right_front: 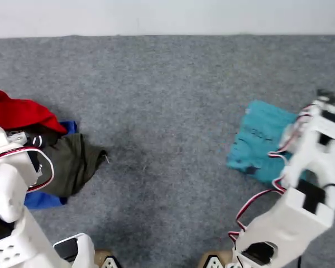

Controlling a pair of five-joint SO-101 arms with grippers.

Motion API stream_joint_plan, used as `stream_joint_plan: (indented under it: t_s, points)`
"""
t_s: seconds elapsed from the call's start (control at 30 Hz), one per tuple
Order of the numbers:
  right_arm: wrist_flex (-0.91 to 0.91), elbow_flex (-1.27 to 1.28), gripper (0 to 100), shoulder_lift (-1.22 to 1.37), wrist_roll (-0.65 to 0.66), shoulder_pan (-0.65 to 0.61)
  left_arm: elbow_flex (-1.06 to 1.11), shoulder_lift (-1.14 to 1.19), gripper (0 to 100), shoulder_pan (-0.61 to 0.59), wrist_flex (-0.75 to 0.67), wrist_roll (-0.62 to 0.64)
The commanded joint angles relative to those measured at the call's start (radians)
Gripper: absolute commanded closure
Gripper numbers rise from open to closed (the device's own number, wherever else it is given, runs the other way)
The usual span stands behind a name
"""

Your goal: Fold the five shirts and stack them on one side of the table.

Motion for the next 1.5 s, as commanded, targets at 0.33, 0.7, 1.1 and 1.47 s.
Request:
stream_joint_plan:
  t_s: [0.33, 0.7, 1.1, 1.47]
  points:
    - [-0.303, -0.175, 99.0, -0.012, 0.568, 0.286, -0.002, -0.008, 99, 0.000, 0.006, -0.012]
    - [-0.285, -0.241, 76.4, -0.007, 0.404, 0.312, 0.004, -0.006, 99, 0.000, 0.005, -0.012]
    - [0.124, -0.252, 73.1, -0.196, 0.270, 0.225, 0.042, -0.014, 99, 0.000, 0.002, -0.058]
    - [0.226, -0.147, 96.6, -0.044, 0.272, 0.171, 0.041, -0.017, 99, -0.005, 0.005, -0.057]
